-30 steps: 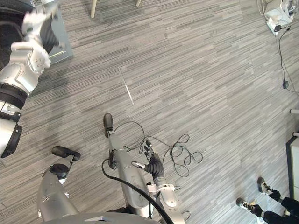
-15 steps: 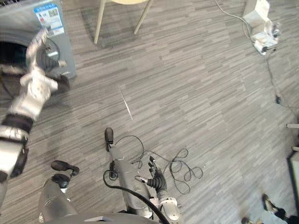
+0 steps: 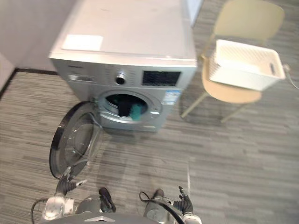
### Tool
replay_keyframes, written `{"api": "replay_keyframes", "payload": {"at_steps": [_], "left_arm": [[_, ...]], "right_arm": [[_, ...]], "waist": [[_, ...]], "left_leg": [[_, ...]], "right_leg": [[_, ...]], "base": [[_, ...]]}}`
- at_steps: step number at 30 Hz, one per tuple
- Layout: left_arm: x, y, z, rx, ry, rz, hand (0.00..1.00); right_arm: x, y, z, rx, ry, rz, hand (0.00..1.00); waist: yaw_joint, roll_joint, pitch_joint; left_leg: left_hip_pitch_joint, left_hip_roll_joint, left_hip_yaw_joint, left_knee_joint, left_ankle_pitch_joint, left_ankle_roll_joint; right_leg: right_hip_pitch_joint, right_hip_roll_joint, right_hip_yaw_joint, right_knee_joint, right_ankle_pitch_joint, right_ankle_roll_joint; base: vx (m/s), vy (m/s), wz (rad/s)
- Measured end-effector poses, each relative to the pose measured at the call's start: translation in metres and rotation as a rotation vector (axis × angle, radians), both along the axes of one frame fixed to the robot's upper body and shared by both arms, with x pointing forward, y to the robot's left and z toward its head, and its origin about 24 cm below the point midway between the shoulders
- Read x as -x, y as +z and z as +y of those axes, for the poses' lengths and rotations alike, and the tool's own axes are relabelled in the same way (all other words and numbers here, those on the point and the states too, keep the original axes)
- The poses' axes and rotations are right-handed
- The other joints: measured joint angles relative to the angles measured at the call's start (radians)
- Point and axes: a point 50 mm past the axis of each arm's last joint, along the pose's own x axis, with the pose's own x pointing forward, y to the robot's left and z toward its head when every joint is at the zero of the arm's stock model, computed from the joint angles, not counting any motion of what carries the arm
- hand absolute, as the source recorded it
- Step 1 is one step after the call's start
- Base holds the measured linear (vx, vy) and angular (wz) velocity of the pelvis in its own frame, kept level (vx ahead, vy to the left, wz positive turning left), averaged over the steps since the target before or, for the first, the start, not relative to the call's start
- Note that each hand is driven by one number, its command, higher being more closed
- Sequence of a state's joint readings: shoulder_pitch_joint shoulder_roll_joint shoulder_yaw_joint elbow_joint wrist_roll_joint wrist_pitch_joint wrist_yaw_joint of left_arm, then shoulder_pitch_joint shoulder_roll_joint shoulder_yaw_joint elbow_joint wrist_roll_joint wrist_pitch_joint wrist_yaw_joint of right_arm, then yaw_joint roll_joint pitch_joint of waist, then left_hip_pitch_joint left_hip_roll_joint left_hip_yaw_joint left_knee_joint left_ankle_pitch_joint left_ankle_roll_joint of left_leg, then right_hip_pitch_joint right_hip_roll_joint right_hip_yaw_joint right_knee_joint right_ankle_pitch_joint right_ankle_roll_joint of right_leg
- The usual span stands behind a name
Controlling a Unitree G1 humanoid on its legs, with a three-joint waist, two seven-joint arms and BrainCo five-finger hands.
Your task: Pick up the laundry basket with both hands and put the clothes into the washing machine.
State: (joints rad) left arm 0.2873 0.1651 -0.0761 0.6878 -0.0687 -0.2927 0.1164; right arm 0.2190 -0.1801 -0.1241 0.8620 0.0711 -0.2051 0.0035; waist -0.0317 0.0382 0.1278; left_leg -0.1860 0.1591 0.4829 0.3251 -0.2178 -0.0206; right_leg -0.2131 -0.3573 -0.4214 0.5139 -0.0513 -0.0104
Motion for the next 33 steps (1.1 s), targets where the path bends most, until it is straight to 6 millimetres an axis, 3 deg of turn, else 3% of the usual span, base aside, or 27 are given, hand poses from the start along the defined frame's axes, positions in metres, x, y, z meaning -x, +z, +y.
{"api": "replay_keyframes", "payload": {"at_steps": [1,3,5,7,8,11,13,14,15,16,18,19,20,22,24,26,27,28,29,30,31,33], "left_arm": [[0.012,-0.004,0.0,0.03,0.015,0.035,0.0],[0.025,-0.008,0.003,0.053,0.057,0.07,0.0],[0.028,-0.012,0.011,0.055,0.113,0.097,0.0],[0.022,-0.013,0.012,0.065,0.136,0.09,0.0],[0.016,-0.014,0.003,0.09,0.138,0.08,0.0],[0.0,-0.012,-0.01,0.135,0.144,0.038,0.0],[-0.002,-0.012,-0.016,0.151,0.146,0.028,0.0],[-0.002,-0.011,-0.015,0.15,0.145,0.025,0.0],[-0.002,-0.012,-0.023,0.175,0.158,0.028,0.0],[-0.002,-0.013,-0.027,0.188,0.163,0.027,0.0],[-0.002,-0.012,-0.036,0.229,0.215,0.01,0.0],[0.001,-0.013,-0.036,0.242,0.252,0.015,0.0],[-0.002,-0.012,-0.033,0.238,0.26,0.007,0.0],[-0.005,-0.01,-0.028,0.224,0.249,-0.004,0.0],[-0.004,-0.012,-0.029,0.223,0.238,0.013,0.0],[-0.004,-0.011,-0.027,0.219,0.238,0.01,0.0],[-0.007,-0.01,-0.024,0.209,0.236,0.001,0.0],[-0.008,-0.008,-0.02,0.198,0.234,-0.008,0.0],[-0.012,-0.004,-0.013,0.178,0.229,-0.034,0.0],[-0.019,0.004,-0.006,0.153,0.221,-0.086,0.0],[-0.02,0.005,-0.005,0.149,0.22,-0.094,0.0],[-0.033,0.013,-0.003,0.135,0.186,-0.138,0.0]], "right_arm": [[-0.003,0.0,0.003,-0.007,-0.006,-0.006,0.0],[-0.007,0.0,0.006,-0.012,-0.004,-0.015,0.0],[-0.011,-0.001,0.015,-0.034,0.008,-0.024,0.0],[-0.013,0.0,0.019,-0.041,0.024,-0.032,0.0],[-0.012,0.0,0.02,-0.044,0.02,-0.033,0.0],[-0.004,-0.001,0.022,-0.052,0.011,-0.026,0.0],[0.009,-0.004,0.029,-0.074,-0.003,-0.004,0.0],[0.02,-0.007,0.036,-0.096,-0.019,0.021,0.0],[0.023,-0.008,0.032,-0.095,-0.04,0.029,0.0],[0.025,-0.007,0.03,-0.09,-0.041,0.032,0.0],[0.03,-0.005,0.023,-0.074,-0.056,0.026,0.0],[0.033,-0.003,0.019,-0.064,-0.063,0.028,0.0],[0.033,-0.004,0.019,-0.064,-0.063,0.03,0.0],[0.033,-0.005,0.021,-0.069,-0.067,0.032,0.0],[0.038,-0.009,0.021,-0.077,-0.111,0.056,0.0],[0.038,-0.009,0.021,-0.078,-0.116,0.061,0.0],[0.034,-0.009,0.021,-0.077,-0.113,0.053,0.0],[0.031,-0.009,0.02,-0.075,-0.112,0.05,0.0],[0.029,-0.009,0.021,-0.079,-0.123,0.043,0.0],[0.029,-0.01,0.021,-0.084,-0.133,0.039,0.0],[0.029,-0.01,0.021,-0.085,-0.135,0.037,0.0],[0.031,-0.01,0.02,-0.088,-0.151,0.036,0.0]], "waist": [[-0.001,0.004,-0.009],[-0.007,0.008,-0.017],[-0.013,-0.011,-0.024],[-0.029,-0.017,-0.023],[-0.03,-0.017,-0.022],[-0.036,-0.022,-0.025],[-0.033,-0.064,-0.045],[-0.038,-0.098,-0.063],[-0.032,-0.07,-0.067],[-0.034,-0.06,-0.066],[-0.026,-0.028,-0.059],[-0.014,-0.01,-0.059],[-0.015,-0.01,-0.058],[-0.003,-0.027,-0.06],[-0.02,-0.034,-0.062],[-0.025,-0.033,-0.063],[-0.025,-0.029,-0.065],[-0.026,-0.024,-0.073],[-0.029,-0.036,-0.07],[-0.025,-0.038,-0.066],[-0.025,-0.036,-0.065],[-0.047,-0.017,-0.055]], "left_leg": [[0.041,-0.033,-0.027,-0.039,0.001,0.015],[0.094,-0.055,-0.089,-0.082,-0.001,0.037],[0.118,-0.072,-0.16,-0.107,0.005,0.061],[0.138,-0.1,-0.233,-0.111,0.002,0.066],[0.167,-0.12,-0.278,-0.124,0.001,0.067],[0.229,-0.152,-0.404,-0.141,-0.005,0.055],[0.262,-0.18,-0.458,-0.134,-0.03,0.031],[0.266,-0.189,-0.489,-0.095,-0.069,0.008],[0.245,-0.137,-0.509,0.001,-0.104,-0.02],[0.215,-0.119,-0.496,0.067,-0.105,-0.022],[0.108,-0.009,-0.376,0.317,-0.097,-0.03],[0.061,0.072,-0.304,0.451,-0.068,-0.029],[0.029,0.132,-0.257,0.522,-0.03,-0.03],[0.014,0.192,-0.168,0.563,-0.006,-0.016],[0.051,0.248,-0.064,0.451,-0.022,0.01],[0.071,0.244,-0.087,0.337,-0.003,0.011],[0.08,0.212,-0.165,0.263,0.031,-0.011],[0.082,0.192,-0.192,0.26,0.028,-0.013],[0.072,0.176,-0.226,0.269,0.025,-0.02],[0.056,0.164,-0.27,0.295,0.007,-0.049],[0.053,0.163,-0.275,0.3,0.002,-0.057],[0.05,0.144,-0.298,0.311,-0.05,-0.118]], "right_leg": [[-0.041,-0.025,0.07,0.124,0.081,-0.097],[-0.112,0.007,0.166,0.292,0.019,-0.03],[-0.165,0.122,0.2,0.352,-0.12,-0.016],[-0.204,0.232,0.262,0.246,-0.173,0.008],[-0.219,0.28,0.337,0.16,-0.179,0.021],[-0.214,0.351,0.56,-0.012,-0.137,0.053],[-0.185,0.332,0.65,-0.05,-0.065,0.054],[-0.149,0.295,0.642,-0.053,-0.062,0.111],[-0.108,0.294,0.541,-0.045,-0.097,0.089],[-0.088,0.296,0.51,-0.054,-0.111,0.08],[-0.017,0.324,0.419,-0.084,-0.131,0.057],[0.016,0.349,0.379,-0.08,-0.148,0.034],[0.035,0.362,0.35,-0.08,-0.159,0.018],[0.043,0.363,0.346,-0.089,-0.169,0.001],[0.069,0.36,0.351,-0.146,-0.146,0.002],[0.066,0.359,0.366,-0.166,-0.134,0.01],[0.044,0.364,0.393,-0.166,-0.125,0.024],[0.035,0.366,0.411,-0.171,-0.12,0.03],[0.032,0.364,0.428,-0.185,-0.106,0.042],[0.017,0.362,0.452,-0.196,-0.084,0.056],[0.015,0.362,0.457,-0.195,-0.082,0.058],[0.002,0.347,0.471,-0.185,-0.064,0.089]], "base": [[0.15,0.301,0.77],[0.23,0.227,0.74],[0.24,0.091,0.96],[0.34,0.053,1.34],[0.33,0.017,1.29],[0.3,-0.05,1.56],[0.43,-0.216,1.93],[0.44,-0.317,1.94],[0.36,-0.265,1.87],[0.29,-0.256,1.57],[0.23,-0.218,1.03],[0.23,-0.198,0.64],[0.22,-0.188,0.49],[0.17,-0.17,0.13],[0.17,-0.106,-0.03],[0.08,0.074,-0.29],[0.04,0.177,-0.5],[0.02,0.17,-0.52],[0.01,0.189,-0.58],[0.0,0.149,-0.52],[-0.02,0.226,-0.55],[-0.05,0.282,-0.22]]}}
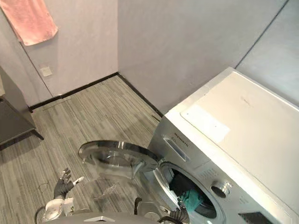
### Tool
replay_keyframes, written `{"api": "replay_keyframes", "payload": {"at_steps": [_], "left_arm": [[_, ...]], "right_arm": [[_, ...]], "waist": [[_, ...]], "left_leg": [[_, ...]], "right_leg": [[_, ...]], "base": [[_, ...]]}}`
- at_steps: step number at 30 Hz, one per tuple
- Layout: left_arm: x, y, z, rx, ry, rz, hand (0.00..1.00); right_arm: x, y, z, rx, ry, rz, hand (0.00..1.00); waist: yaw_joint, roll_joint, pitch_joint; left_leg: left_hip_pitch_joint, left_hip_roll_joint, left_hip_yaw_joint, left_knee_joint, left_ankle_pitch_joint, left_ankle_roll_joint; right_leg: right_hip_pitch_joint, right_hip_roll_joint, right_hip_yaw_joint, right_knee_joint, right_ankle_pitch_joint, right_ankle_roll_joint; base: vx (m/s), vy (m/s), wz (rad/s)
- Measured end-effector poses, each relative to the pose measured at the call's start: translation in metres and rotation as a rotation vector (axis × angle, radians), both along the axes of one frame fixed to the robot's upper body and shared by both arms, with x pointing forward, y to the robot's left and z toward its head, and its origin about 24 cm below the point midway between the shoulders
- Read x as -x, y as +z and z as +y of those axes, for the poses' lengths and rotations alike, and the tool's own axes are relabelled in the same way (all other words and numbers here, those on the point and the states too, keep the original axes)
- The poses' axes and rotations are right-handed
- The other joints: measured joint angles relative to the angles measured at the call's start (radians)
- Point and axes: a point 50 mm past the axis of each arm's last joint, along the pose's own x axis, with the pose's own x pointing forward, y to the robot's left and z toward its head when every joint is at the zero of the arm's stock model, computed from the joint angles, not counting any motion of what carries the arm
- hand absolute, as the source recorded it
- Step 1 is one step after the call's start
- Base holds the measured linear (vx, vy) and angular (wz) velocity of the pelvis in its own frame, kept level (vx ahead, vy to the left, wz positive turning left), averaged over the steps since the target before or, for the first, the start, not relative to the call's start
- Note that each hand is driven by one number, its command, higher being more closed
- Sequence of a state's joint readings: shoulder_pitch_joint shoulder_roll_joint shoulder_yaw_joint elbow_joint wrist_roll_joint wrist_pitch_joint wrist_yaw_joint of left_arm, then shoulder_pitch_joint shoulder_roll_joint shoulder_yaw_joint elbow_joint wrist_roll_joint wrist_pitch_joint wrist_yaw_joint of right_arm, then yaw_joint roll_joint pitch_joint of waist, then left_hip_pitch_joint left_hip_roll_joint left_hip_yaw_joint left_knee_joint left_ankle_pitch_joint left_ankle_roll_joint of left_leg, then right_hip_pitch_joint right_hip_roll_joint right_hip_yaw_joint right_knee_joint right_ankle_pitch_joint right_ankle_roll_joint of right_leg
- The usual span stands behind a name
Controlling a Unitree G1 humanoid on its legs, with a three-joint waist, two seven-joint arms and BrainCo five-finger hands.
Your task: Pick up the laundry basket with both hands and put the clothes into the washing machine.
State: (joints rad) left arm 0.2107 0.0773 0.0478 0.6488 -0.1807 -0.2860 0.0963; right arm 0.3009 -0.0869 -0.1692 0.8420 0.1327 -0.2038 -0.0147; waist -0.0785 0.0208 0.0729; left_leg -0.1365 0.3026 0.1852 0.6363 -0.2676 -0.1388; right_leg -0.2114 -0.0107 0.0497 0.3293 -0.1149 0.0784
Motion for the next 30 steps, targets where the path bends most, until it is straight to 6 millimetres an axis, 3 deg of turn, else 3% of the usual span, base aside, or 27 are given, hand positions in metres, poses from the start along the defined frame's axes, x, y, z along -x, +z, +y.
{"api": "replay_keyframes", "payload": {"at_steps": [3,5,6,7,8,9,10,11,13,16,18,20,24,26,28,30], "left_arm": [[-0.022,0.01,-0.015,0.019,-0.072,-0.074,0.0],[-0.035,0.018,-0.023,0.026,-0.118,-0.127,0.0],[-0.04,0.021,-0.025,0.026,-0.129,-0.148,0.0],[-0.044,0.024,-0.025,0.025,-0.132,-0.161,0.0],[-0.042,0.023,-0.023,0.018,-0.129,-0.157,0.0],[-0.041,0.024,-0.02,0.011,-0.128,-0.158,0.0],[-0.042,0.027,-0.014,-0.004,-0.117,-0.17,0.0],[-0.042,0.031,-0.005,-0.015,-0.079,-0.188,0.0],[-0.035,0.036,0.014,-0.046,0.01,-0.203,0.0],[-0.019,0.043,0.055,-0.111,0.211,-0.215,0.0],[-0.002,0.048,0.085,-0.173,0.377,-0.203,0.0],[0.008,0.05,0.108,-0.21,0.474,-0.176,0.0],[0.015,0.037,0.141,-0.218,0.649,-0.029,0.0],[0.001,0.046,0.158,-0.23,0.666,-0.034,0.0],[-0.022,0.066,0.178,-0.254,0.671,-0.077,0.0],[-0.048,0.098,0.2,-0.296,0.689,-0.144,0.0]], "right_arm": [[0.005,0.0,-0.003,0.0,-0.056,0.0,0.0],[0.004,0.001,-0.004,0.001,-0.071,-0.008,0.0],[0.001,0.002,-0.004,0.003,-0.079,-0.019,0.0],[-0.002,0.004,-0.004,0.006,-0.08,-0.03,0.0],[-0.008,0.006,-0.01,0.023,-0.062,-0.043,0.0],[-0.009,0.006,-0.011,0.023,-0.066,-0.043,0.0],[-0.008,0.005,-0.011,0.021,-0.062,-0.034,0.0],[-0.004,0.002,-0.008,0.009,-0.067,-0.01,0.0],[0.001,-0.003,-0.005,-0.001,-0.051,0.035,0.0],[0.005,-0.008,-0.001,-0.018,-0.044,0.076,0.0],[0.004,-0.009,0.004,-0.015,0.022,0.088,0.0],[-0.004,-0.007,0.009,-0.001,0.099,0.073,0.0],[-0.024,0.002,0.016,0.026,0.336,0.01,0.0],[-0.033,0.007,0.023,0.018,0.388,-0.034,0.0],[-0.035,0.008,0.025,0.014,0.405,-0.049,0.0],[-0.036,0.01,0.026,0.006,0.42,-0.057,0.0]], "waist": [[-0.041,0.029,0.011],[-0.044,0.033,0.014],[-0.037,0.027,0.017],[-0.027,0.025,0.018],[-0.032,0.047,0.02],[-0.037,0.044,0.02],[-0.037,0.042,0.025],[-0.031,0.051,0.033],[-0.029,0.037,0.029],[-0.006,0.007,0.012],[0.028,-0.025,-0.023],[0.035,-0.058,-0.042],[0.043,-0.065,-0.041],[0.037,-0.079,-0.044],[0.036,-0.111,-0.04],[0.031,-0.15,-0.027]], "left_leg": [[0.055,-0.053,0.051,-0.094,-0.099,-0.014],[0.058,-0.092,0.101,-0.132,-0.133,0.02],[0.059,-0.122,0.139,-0.152,-0.138,0.031],[0.055,-0.151,0.205,-0.179,-0.126,0.055],[0.042,-0.158,0.276,-0.23,-0.095,0.112],[0.039,-0.169,0.303,-0.256,-0.079,0.129],[0.045,-0.181,0.354,-0.296,-0.054,0.152],[0.055,-0.18,0.398,-0.323,-0.036,0.169],[0.069,-0.179,0.456,-0.352,-0.013,0.182],[0.064,-0.169,0.564,-0.358,-0.002,0.183],[0.027,-0.15,0.652,-0.354,0.013,0.171],[-0.022,-0.132,0.685,-0.344,0.04,0.16],[-0.019,-0.1,0.728,-0.399,0.116,0.141],[-0.02,-0.101,0.724,-0.451,0.163,0.132],[-0.027,-0.106,0.723,-0.501,0.21,0.126],[-0.047,-0.102,0.718,-0.534,0.251,0.128]], "right_leg": [[-0.021,-0.056,0.009,0.006,0.025,0.039],[-0.059,-0.085,0.045,0.001,0.052,0.063],[-0.086,-0.104,0.064,-0.012,0.085,0.054],[-0.129,-0.119,0.06,-0.047,0.166,-0.011],[-0.146,-0.135,-0.029,-0.117,0.245,-0.07],[-0.166,-0.147,-0.101,-0.084,0.23,-0.079],[-0.188,-0.162,-0.217,0.046,0.145,-0.082],[-0.179,-0.154,-0.276,0.194,0.056,-0.081],[-0.11,-0.124,-0.315,0.31,-0.027,-0.072],[0.029,-0.128,-0.42,0.311,-0.112,-0.07],[0.1,-0.124,-0.479,0.111,-0.111,-0.055],[0.115,-0.069,-0.47,-0.08,-0.089,-0.041],[0.158,0.018,-0.397,-0.291,0.022,-0.057],[0.137,0.037,-0.389,-0.295,0.039,-0.065],[0.121,0.054,-0.39,-0.306,0.049,-0.069],[0.097,0.07,-0.392,-0.309,0.06,-0.079]], "base": [[-0.11,0.337,0.05],[-0.18,0.32,-0.34],[-0.25,0.337,-1.02],[-0.31,0.321,-1.43],[-0.33,0.311,-1.39],[-0.32,0.272,-1.26],[-0.23,0.208,-1.15],[-0.19,0.177,-1.14],[-0.14,0.084,-0.98],[-0.14,-0.051,-1.1],[-0.11,-0.19,-1.39],[-0.1,-0.307,-0.96],[-0.09,-0.247,-0.68],[-0.09,-0.165,-0.32],[-0.1,-0.153,-0.07],[-0.11,-0.122,0.08]]}}
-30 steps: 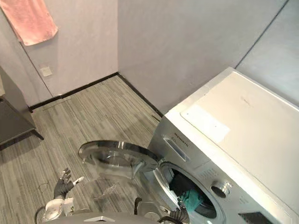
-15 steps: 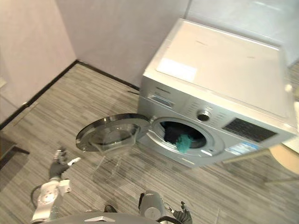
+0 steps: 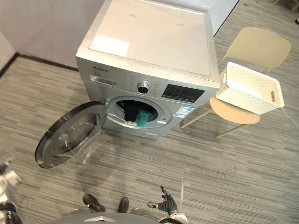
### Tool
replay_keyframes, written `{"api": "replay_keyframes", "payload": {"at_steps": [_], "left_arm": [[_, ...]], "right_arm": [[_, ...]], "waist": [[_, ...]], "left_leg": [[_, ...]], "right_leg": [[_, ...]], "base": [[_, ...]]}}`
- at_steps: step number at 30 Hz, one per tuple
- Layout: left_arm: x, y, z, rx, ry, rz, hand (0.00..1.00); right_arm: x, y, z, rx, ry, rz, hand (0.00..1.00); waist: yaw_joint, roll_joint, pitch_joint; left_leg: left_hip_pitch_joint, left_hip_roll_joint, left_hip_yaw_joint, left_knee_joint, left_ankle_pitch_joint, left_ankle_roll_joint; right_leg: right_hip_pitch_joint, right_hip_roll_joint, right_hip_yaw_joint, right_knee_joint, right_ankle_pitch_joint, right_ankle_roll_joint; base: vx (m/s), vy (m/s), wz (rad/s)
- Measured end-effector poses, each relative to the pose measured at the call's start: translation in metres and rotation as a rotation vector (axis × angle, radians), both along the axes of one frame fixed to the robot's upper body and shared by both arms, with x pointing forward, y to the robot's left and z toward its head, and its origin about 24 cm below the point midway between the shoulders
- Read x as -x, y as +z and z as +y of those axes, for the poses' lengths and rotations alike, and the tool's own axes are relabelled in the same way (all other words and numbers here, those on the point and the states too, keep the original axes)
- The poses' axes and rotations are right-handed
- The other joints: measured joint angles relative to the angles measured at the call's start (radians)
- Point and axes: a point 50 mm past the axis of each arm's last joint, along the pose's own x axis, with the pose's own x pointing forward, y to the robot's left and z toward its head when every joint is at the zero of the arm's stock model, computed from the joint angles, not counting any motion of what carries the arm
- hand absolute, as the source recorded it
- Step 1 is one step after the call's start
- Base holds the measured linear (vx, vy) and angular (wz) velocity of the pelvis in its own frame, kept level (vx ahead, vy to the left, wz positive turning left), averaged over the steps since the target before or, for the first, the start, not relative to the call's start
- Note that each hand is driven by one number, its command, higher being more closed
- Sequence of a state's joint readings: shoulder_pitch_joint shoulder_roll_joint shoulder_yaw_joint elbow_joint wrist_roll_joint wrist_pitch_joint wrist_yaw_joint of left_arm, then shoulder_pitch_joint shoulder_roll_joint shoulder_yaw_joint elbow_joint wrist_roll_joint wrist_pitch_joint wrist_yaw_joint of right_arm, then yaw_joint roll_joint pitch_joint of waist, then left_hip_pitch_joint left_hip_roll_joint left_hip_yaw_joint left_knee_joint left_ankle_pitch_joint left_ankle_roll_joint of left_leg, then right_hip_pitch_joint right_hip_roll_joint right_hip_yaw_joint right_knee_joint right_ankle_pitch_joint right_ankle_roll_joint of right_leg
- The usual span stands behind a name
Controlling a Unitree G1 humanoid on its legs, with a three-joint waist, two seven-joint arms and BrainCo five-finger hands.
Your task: Pick up the laundry basket with both hands and put the clothes into the washing machine.
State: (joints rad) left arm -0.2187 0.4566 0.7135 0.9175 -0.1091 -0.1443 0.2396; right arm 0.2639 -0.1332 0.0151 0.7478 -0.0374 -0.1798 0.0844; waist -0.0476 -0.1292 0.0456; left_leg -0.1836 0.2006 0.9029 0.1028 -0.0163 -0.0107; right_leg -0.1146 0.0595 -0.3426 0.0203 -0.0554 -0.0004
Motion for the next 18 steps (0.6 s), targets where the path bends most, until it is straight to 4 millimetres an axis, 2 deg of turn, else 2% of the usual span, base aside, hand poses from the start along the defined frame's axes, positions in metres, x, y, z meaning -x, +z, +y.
{"api": "replay_keyframes", "payload": {"at_steps": [1,2,3,4,5,8,10,12,14,16,18], "left_arm": [[-0.016,0.02,0.009,-0.032,0.003,-0.037,0.0],[-0.037,0.049,0.019,-0.07,0.001,-0.091,0.0],[-0.045,0.06,0.022,-0.081,-0.001,-0.115,0.0],[-0.058,0.075,0.022,-0.091,-0.014,-0.141,0.0],[-0.072,0.086,0.017,-0.09,-0.038,-0.171,0.0],[-0.1,0.104,0.002,-0.085,-0.114,-0.227,0.0],[-0.106,0.107,-0.003,-0.07,-0.121,-0.249,0.0],[-0.109,0.1,-0.009,0.01,-0.108,-0.298,0.0],[-0.104,0.072,-0.018,0.142,-0.087,-0.29,0.0],[-0.094,0.028,-0.039,0.334,-0.077,-0.284,0.0],[-0.067,-0.036,-0.079,0.544,-0.101,-0.172,0.0]], "right_arm": [[-0.002,0.003,0.0,0.001,0.005,-0.017,0.0],[-0.007,0.008,0.0,0.004,0.009,-0.055,0.0],[-0.01,0.012,-0.001,0.005,0.01,-0.075,0.0],[-0.011,0.018,-0.001,0.007,0.01,-0.111,0.0],[-0.01,0.024,0.0,0.007,0.011,-0.142,0.0],[-0.002,0.033,0.005,-0.021,0.01,-0.174,0.0],[0.0,0.035,0.007,-0.027,0.018,-0.182,0.0],[0.0,0.041,0.011,-0.045,0.023,-0.207,0.0],[-0.003,0.043,0.014,-0.06,0.021,-0.221,0.0],[-0.003,0.041,0.018,-0.086,0.005,-0.21,0.0],[-0.011,0.04,0.023,-0.11,0.04,-0.199,0.0]], "waist": [[-0.003,-0.025,0.014],[-0.008,-0.057,0.038],[-0.011,-0.068,0.048],[-0.009,-0.082,0.057],[-0.007,-0.084,0.069],[-0.008,-0.092,0.11],[-0.005,-0.1,0.119],[0.01,-0.108,0.136],[0.016,-0.114,0.146],[0.03,-0.115,0.154],[0.012,-0.115,0.154]], "left_leg": [[-0.015,0.004,-0.004,-0.009,0.019,0.004],[-0.038,0.018,-0.009,-0.011,0.037,0.008],[-0.048,0.028,-0.012,-0.008,0.041,0.007],[-0.068,0.055,-0.014,0.006,0.045,0.005],[-0.086,0.087,-0.018,0.023,0.045,0.005],[-0.116,0.144,-0.025,0.06,0.044,0.007],[-0.13,0.158,-0.019,0.07,0.043,0.01],[-0.151,0.188,0.008,0.099,0.034,0.021],[-0.158,0.202,0.029,0.127,0.021,0.031],[-0.16,0.207,0.053,0.151,0.002,0.035],[-0.153,0.201,0.077,0.16,-0.01,0.044]], "right_leg": [[-0.014,0.008,-0.001,-0.002,0.005,-0.007],[-0.031,0.022,-0.002,-0.011,0.022,-0.019],[-0.035,0.031,-0.002,-0.02,0.037,-0.018],[-0.045,0.053,-0.001,-0.037,0.075,-0.018],[-0.058,0.076,-0.003,-0.04,0.116,-0.014],[-0.08,0.114,-0.004,-0.048,0.187,-0.011],[-0.09,0.123,0.001,-0.059,0.211,-0.008],[-0.107,0.14,0.005,-0.09,0.265,-0.004],[-0.115,0.143,0.006,-0.101,0.279,-0.005],[-0.126,0.138,0.018,-0.101,0.279,-0.005],[-0.132,0.128,0.044,-0.101,0.279,-0.005]], "base": [[-0.13,-0.116,0.1],[-0.15,-0.117,0.07],[-0.12,-0.081,-0.05],[-0.11,-0.051,-0.14],[-0.1,-0.016,-0.16],[-0.1,0.026,-0.12],[-0.08,0.047,-0.24],[-0.08,0.064,-0.48],[-0.07,0.075,-0.35],[-0.07,0.13,-0.36],[-0.05,0.164,-0.38]]}}
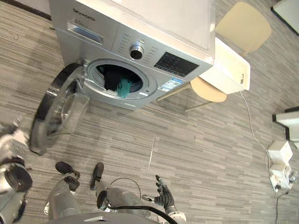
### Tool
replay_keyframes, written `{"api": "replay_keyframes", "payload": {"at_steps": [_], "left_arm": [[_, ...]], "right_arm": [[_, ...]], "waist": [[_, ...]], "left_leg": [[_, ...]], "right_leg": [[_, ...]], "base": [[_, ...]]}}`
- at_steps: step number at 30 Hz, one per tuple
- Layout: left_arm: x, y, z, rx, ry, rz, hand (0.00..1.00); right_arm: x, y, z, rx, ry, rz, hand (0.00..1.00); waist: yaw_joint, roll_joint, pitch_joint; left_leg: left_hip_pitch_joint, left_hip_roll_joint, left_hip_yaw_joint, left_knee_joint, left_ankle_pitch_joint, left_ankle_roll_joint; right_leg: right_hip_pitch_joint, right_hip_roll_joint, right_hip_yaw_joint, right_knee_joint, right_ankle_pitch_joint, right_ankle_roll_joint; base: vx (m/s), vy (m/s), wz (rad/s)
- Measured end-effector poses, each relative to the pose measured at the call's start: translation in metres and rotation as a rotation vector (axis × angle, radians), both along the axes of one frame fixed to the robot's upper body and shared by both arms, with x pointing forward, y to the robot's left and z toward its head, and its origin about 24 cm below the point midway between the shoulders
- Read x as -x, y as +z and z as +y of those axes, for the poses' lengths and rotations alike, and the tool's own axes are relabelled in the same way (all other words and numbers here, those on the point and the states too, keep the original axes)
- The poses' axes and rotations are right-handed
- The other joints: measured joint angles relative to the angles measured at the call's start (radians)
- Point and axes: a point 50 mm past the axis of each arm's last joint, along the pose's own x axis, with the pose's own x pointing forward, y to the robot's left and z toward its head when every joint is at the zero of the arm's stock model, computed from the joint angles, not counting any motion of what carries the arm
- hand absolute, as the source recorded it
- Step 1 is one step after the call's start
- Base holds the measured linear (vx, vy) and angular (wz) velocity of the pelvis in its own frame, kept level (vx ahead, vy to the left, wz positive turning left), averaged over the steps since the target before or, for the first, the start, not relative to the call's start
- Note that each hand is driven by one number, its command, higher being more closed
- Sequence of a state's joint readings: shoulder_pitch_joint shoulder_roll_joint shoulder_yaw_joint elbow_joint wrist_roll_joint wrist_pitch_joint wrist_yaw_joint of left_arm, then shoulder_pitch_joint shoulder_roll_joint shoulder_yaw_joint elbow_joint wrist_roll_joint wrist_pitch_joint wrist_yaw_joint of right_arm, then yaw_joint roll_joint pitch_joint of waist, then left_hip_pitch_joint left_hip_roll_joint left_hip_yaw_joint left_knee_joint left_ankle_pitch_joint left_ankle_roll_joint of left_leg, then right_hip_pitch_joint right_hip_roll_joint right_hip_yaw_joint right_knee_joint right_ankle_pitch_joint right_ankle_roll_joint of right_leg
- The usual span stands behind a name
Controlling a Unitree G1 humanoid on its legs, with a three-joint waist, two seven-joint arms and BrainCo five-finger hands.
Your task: Pick up the laundry basket with both hands and put the clothes into the washing machine.
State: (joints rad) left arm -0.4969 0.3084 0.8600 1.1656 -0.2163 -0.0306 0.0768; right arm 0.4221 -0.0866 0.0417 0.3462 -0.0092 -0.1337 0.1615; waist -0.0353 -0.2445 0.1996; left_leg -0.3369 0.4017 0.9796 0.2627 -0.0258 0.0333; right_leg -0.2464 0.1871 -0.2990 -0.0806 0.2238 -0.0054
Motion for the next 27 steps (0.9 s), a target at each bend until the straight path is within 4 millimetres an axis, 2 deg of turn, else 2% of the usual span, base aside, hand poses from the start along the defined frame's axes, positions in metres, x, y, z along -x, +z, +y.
{"api": "replay_keyframes", "payload": {"at_steps": [1,2,3,5,6,7,9,10,12,14,15,16,17,19,20,21,23,27], "left_arm": [[0.008,-0.017,-0.015,0.051,-0.033,0.041,0.0],[0.025,-0.047,-0.052,0.142,-0.124,0.134,0.0],[0.033,-0.058,-0.067,0.18,-0.154,0.166,0.0],[0.055,-0.086,-0.134,0.217,-0.513,0.321,0.0],[0.059,-0.09,-0.149,0.203,-0.624,0.354,0.0],[0.059,-0.091,-0.178,0.146,-0.852,0.397,0.0],[0.045,-0.083,-0.209,-0.035,-1.19,0.423,0.0],[0.036,-0.076,-0.221,-0.117,-1.301,0.414,0.0],[0.014,-0.058,-0.25,-0.272,-1.488,0.35,0.0],[-0.004,-0.037,-0.274,-0.34,-1.536,0.226,0.0],[-0.007,-0.034,-0.278,-0.347,-1.538,0.206,0.0],[-0.017,-0.02,-0.292,-0.38,-1.555,0.125,0.0],[-0.022,-0.012,-0.298,-0.406,-1.571,0.089,0.0],[-0.028,-0.004,-0.303,-0.474,-1.579,0.055,0.0],[-0.031,-0.001,-0.303,-0.575,-1.595,0.046,0.0],[-0.034,0.002,-0.301,-0.675,-1.602,0.04,0.0],[-0.04,0.006,-0.293,-0.764,-1.575,0.023,0.0],[-0.046,0.026,-0.274,-0.756,-1.467,-0.153,0.0]], "right_arm": [[-0.003,-0.001,0.001,-0.003,0.01,0.003,0.0],[-0.009,-0.002,0.004,-0.005,0.03,0.005,0.0],[-0.013,-0.002,0.007,-0.005,0.044,0.004,0.0],[-0.025,-0.003,0.018,-0.001,0.112,0.002,0.0],[-0.028,-0.003,0.021,-0.001,0.129,0.0,0.0],[-0.035,-0.003,0.028,-0.004,0.162,-0.002,0.0],[-0.046,-0.005,0.036,-0.005,0.204,0.004,0.0],[-0.046,-0.006,0.038,-0.005,0.209,0.008,0.0],[-0.041,-0.013,0.033,0.014,0.191,0.045,0.0],[-0.034,-0.02,0.03,0.031,0.17,0.086,0.0],[-0.033,-0.021,0.03,0.031,0.17,0.093,0.0],[-0.027,-0.025,0.028,0.027,0.167,0.12,0.0],[-0.027,-0.026,0.027,0.031,0.166,0.123,0.0],[-0.026,-0.027,0.026,0.032,0.164,0.124,0.0],[-0.025,-0.027,0.025,0.033,0.16,0.118,0.0],[-0.025,-0.027,0.024,0.035,0.152,0.112,0.0],[-0.025,-0.025,0.023,0.034,0.14,0.095,0.0],[-0.022,-0.022,0.016,0.025,0.096,0.066,0.0]], "waist": [[-0.005,-0.001,-0.001],[-0.018,-0.001,-0.001],[-0.024,-0.002,-0.001],[-0.05,-0.013,-0.01],[-0.055,-0.019,-0.014],[-0.068,-0.021,-0.019],[-0.088,0.001,-0.03],[-0.102,0.005,-0.035],[-0.141,0.033,-0.06],[-0.157,0.06,-0.081],[-0.159,0.064,-0.082],[-0.165,0.082,-0.095],[-0.179,0.09,-0.104],[-0.19,0.092,-0.105],[-0.195,0.092,-0.105],[-0.194,0.092,-0.105],[-0.189,0.093,-0.104],[-0.174,0.117,-0.089]], "left_leg": [[0.005,-0.004,0.008,-0.001,-0.002,0.002],[0.011,-0.011,0.016,-0.001,-0.005,0.007],[0.014,-0.016,0.021,-0.001,-0.007,0.01],[0.038,-0.055,0.047,0.013,-0.026,0.017],[0.045,-0.065,0.054,0.023,-0.039,0.017],[0.064,-0.067,0.073,0.067,-0.066,0.015],[0.097,-0.07,0.088,0.054,-0.074,0.0],[0.114,-0.086,0.097,0.029,-0.072,-0.007],[0.13,-0.111,0.104,0.023,-0.077,0.003],[0.14,-0.127,0.129,0.012,-0.088,0.018],[0.143,-0.13,0.132,0.012,-0.09,0.02],[0.151,-0.139,0.147,0.014,-0.103,0.028],[0.151,-0.146,0.149,0.015,-0.11,0.036],[0.151,-0.152,0.148,0.018,-0.116,0.043],[0.149,-0.153,0.147,0.02,-0.119,0.046],[0.148,-0.153,0.145,0.021,-0.12,0.046],[0.144,-0.154,0.142,0.02,-0.12,0.046],[0.1,-0.159,0.096,0.015,-0.115,0.049]], "right_leg": [[0.0,-0.004,0.013,0.0,0.0,0.0],[0.002,-0.011,0.033,0.0,-0.003,0.0],[0.002,-0.016,0.044,0.0,-0.009,0.002],[0.022,-0.058,0.117,-0.006,-0.083,0.016],[0.031,-0.074,0.141,-0.007,-0.12,0.02],[0.044,-0.088,0.184,-0.008,-0.166,-0.015],[0.054,-0.1,0.183,-0.008,-0.196,-0.002],[0.062,-0.11,0.182,-0.006,-0.196,-0.001],[0.062,-0.133,0.182,0.001,-0.171,0.012],[0.04,-0.153,0.186,0.031,-0.167,0.012],[0.039,-0.156,0.186,0.035,-0.167,0.012],[0.038,-0.167,0.191,0.041,-0.151,0.018],[0.04,-0.174,0.191,0.038,-0.137,0.013],[0.043,-0.181,0.185,0.035,-0.129,0.013],[0.044,-0.183,0.181,0.035,-0.128,0.015],[0.045,-0.184,0.181,0.033,-0.126,0.016],[0.045,-0.185,0.179,0.028,-0.123,0.016],[0.035,-0.185,0.142,0.009,-0.116,0.014]], "base": [[-0.04,0.18,-0.25],[-0.03,0.157,-0.16],[-0.04,0.207,-0.12],[-0.04,0.206,-0.06],[-0.06,0.18,-0.17],[-0.09,0.131,-0.38],[-0.1,0.105,-0.72],[-0.05,0.092,-0.56],[-0.04,0.119,-0.3],[-0.04,0.167,-0.27],[0.0,0.138,-0.24],[0.04,0.15,-0.17],[0.06,0.165,-0.12],[0.04,0.128,0.05],[0.02,0.082,0.06],[0.01,0.071,0.05],[0.0,0.025,0.01],[-0.05,0.006,0.25]]}}
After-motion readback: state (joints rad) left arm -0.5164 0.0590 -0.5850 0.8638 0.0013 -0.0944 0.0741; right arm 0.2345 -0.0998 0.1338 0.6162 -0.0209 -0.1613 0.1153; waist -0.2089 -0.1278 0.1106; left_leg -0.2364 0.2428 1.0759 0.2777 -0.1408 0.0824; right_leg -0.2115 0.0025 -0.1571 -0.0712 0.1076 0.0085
